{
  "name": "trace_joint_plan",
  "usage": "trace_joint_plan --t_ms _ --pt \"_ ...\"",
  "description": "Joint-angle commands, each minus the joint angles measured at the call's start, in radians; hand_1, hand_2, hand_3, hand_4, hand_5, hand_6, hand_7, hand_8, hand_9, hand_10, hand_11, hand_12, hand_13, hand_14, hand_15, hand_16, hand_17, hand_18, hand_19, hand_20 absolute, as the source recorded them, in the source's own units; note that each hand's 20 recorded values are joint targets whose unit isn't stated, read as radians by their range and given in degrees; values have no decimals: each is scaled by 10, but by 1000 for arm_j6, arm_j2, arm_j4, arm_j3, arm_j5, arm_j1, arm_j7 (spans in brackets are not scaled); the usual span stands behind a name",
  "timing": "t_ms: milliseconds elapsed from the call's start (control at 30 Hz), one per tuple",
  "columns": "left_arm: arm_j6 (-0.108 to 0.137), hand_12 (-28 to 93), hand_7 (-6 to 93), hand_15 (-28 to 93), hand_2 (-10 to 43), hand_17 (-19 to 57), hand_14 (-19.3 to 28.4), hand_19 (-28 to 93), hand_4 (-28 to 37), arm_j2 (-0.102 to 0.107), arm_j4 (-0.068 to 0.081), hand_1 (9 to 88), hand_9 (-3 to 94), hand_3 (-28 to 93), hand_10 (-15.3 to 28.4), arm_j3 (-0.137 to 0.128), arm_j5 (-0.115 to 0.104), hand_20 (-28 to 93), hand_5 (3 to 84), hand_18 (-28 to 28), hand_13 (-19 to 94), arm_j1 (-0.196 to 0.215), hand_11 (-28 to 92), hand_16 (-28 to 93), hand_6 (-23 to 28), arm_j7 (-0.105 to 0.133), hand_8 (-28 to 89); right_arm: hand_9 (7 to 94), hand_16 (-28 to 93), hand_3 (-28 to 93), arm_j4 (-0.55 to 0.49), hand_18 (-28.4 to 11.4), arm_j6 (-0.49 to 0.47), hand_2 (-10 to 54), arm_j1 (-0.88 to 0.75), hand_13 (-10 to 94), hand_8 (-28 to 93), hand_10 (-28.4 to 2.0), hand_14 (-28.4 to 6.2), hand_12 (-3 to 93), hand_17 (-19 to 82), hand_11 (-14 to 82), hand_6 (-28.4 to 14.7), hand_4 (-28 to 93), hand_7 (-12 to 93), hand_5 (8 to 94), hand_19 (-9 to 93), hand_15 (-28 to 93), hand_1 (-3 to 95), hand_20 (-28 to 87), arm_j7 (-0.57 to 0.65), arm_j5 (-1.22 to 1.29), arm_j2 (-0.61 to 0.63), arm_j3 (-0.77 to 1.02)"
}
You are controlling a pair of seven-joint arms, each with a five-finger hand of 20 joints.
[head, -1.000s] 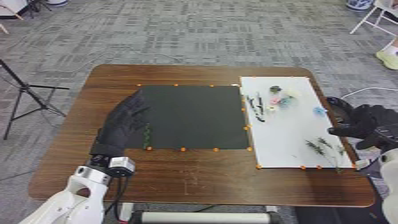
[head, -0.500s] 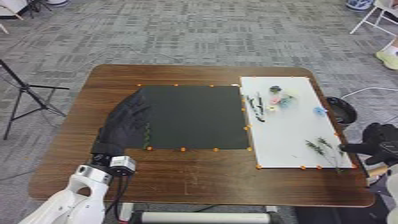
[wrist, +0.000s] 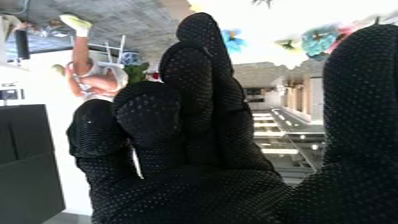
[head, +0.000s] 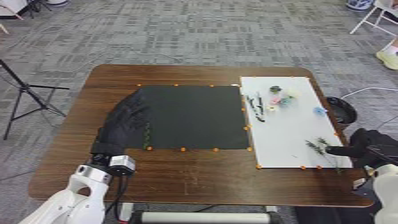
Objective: Arrange flowers
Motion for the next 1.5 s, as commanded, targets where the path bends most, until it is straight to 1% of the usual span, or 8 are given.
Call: trace_joint_plan --t_ms 33,400,667,967,1067,1200,1367,1500 --pt "2 188 172 246 -49 -106 127 363 -254 -10 -1 284 171 656 96 -8 -11 123 228 190 158 0 142 61 17 3 -83 663 351 602 8 -200 -31 -95 -4 671 -141 -126 -113 407 369 576 -49 -283 465 615 932 757 242 520 26 -28 0 2" --pt "-1 189 171 247 -50 -106 129 364 -255 -16 -3 284 172 657 97 -24 -18 123 229 191 160 11 143 60 17 9 -83 645 351 614 57 -200 -46 -94 -12 653 -144 -128 -116 405 355 574 -49 -283 467 597 932 755 238 507 40 -25 -10 5" --pt "-9 187 172 248 -49 -106 129 364 -255 -19 1 283 172 657 97 -17 -44 123 229 191 161 0 145 60 17 20 -84 617 322 541 115 -201 -36 -95 79 630 -138 -133 -114 381 336 541 -52 -283 431 571 913 711 273 478 24 -27 -8 -81" --pt "-7 186 173 248 -49 -106 129 364 -256 -19 3 283 173 657 97 -17 -45 123 230 191 162 -1 144 58 17 17 -84 646 313 737 191 -196 6 -95 153 649 -139 -123 -107 372 344 554 -41 -282 445 589 911 721 290 473 44 -90 10 -185" --pt "-8 186 173 248 -49 -105 129 363 -256 -20 4 283 173 657 97 -17 -46 122 229 190 162 -2 143 59 17 19 -84 714 332 733 203 -197 52 -94 156 708 97 -118 -91 400 392 574 -19 -282 476 645 930 752 398 511 34 -66 5 -189" --pt "-4 186 173 247 -49 -106 129 364 -256 -18 1 283 174 658 96 -22 -46 123 230 191 162 5 143 59 17 21 -84 774 348 755 204 -200 112 -95 149 755 150 -106 -85 420 440 592 0 -280 505 694 932 775 462 586 10 -63 13 -189" --pt "-2 186 172 248 -49 -105 130 363 -256 -13 -1 283 174 658 98 -28 -47 122 231 191 162 11 143 59 17 26 -85 806 361 805 174 -201 197 -95 156 789 200 -97 -76 450 479 636 10 -210 549 707 932 813 440 670 -59 -42 26 -161" --pt "4 186 173 249 -48 -105 130 363 -256 -5 -2 283 175 657 98 -30 -48 123 230 191 162 13 143 59 17 31 -84 854 344 815 148 -177 267 -36 239 879 319 -62 -29 454 610 687 36 -120 609 698 932 819 371 715 -103 1 54 -193"
